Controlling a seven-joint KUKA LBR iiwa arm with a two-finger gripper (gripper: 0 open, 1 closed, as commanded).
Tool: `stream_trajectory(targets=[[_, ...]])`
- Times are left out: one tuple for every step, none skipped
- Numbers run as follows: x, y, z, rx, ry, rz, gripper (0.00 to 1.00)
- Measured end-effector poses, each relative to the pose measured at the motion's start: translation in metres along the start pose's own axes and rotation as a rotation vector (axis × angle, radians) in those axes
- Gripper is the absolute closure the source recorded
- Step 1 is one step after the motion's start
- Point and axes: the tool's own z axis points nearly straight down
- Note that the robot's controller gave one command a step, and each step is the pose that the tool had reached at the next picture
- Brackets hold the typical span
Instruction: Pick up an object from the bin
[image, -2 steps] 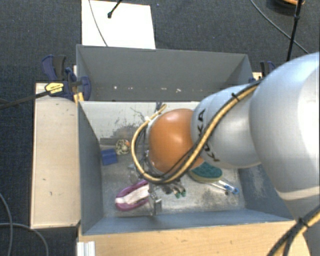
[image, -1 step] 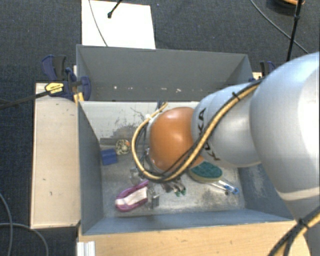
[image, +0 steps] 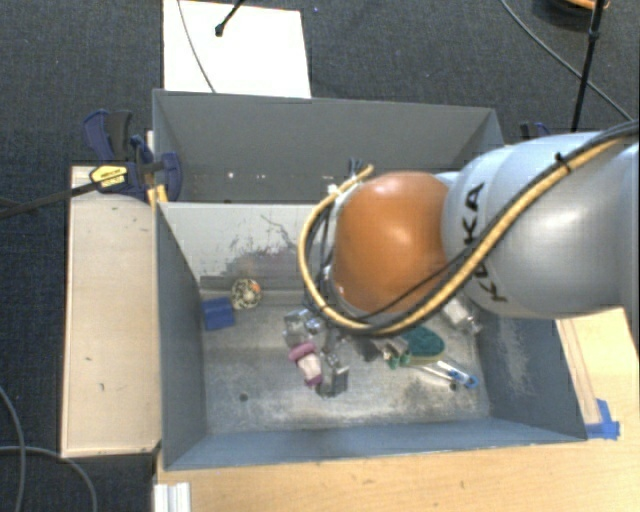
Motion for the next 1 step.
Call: stream_trajectory(targets=[[-0.0194,-0.0022,-0.0749,0.0,-0.004,0.024,1.0]])
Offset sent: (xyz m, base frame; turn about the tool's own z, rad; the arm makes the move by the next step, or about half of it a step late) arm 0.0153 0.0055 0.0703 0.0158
